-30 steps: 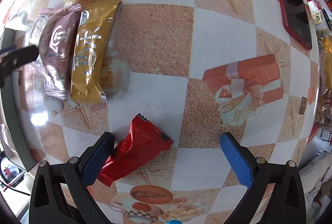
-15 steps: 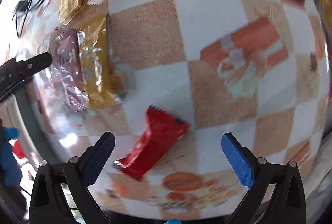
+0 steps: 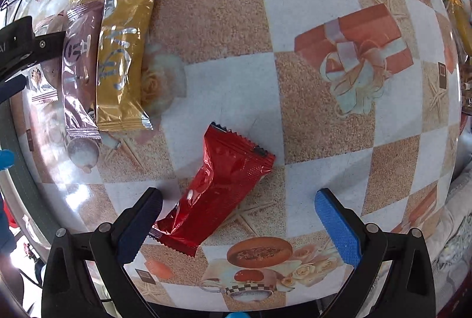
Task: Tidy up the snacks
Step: 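Grasp the red bar with the right tool while the left tool grasps another CRISPY CRANBERRY packet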
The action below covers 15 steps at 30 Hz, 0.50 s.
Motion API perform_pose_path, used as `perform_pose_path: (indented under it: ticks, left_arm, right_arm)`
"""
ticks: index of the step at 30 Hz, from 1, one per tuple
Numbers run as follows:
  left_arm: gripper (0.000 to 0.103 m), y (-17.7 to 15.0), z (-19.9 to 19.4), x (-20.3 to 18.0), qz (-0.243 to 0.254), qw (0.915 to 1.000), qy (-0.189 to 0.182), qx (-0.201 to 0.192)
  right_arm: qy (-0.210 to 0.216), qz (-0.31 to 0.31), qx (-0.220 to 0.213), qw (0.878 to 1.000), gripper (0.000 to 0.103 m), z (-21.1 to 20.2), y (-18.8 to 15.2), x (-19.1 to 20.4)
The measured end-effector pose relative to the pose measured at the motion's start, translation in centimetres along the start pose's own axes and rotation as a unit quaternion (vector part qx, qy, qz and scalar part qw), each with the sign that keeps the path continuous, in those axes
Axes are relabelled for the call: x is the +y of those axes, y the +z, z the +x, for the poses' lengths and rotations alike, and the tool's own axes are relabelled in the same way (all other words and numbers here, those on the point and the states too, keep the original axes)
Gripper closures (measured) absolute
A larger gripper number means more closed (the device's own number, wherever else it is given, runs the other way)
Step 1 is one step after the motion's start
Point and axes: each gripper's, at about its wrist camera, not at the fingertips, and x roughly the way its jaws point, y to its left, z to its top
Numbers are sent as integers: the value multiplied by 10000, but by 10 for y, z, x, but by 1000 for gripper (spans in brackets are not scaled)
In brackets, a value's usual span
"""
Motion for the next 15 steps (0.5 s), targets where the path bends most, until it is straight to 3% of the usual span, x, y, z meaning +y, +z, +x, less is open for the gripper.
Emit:
perform_pose_path:
  ticks: [6,8,10,11,13,14,15]
  left_arm:
    - [1,-4,-6,-2,160,9996,40,223]
    - [10,-9,-9,-7,319,9994,36,101]
    - [22,-13,-14,-13,462,9989,32,-18]
    - [37,-15,-17,-16,520,9986,27,-72]
    - [58,-18,-23,-22,633,9979,10,-168]
    - [59,-20,-24,-22,630,9979,15,-131]
    - [59,-23,-24,-21,593,9982,-19,-110]
  right_arm:
    - [-19,-99,-52,9999,1,9,0,4]
    - [-41,-179,-116,9998,8,5,-4,6]
    - [-64,-303,-199,9993,27,-1,-8,10]
    - [-77,-393,-242,9989,34,-4,-9,12]
    - [-66,-594,-338,9976,71,-9,-11,18]
    - [-2,-671,-357,9971,80,-11,-12,20]
    - [92,-681,-336,9971,80,-10,-12,20]
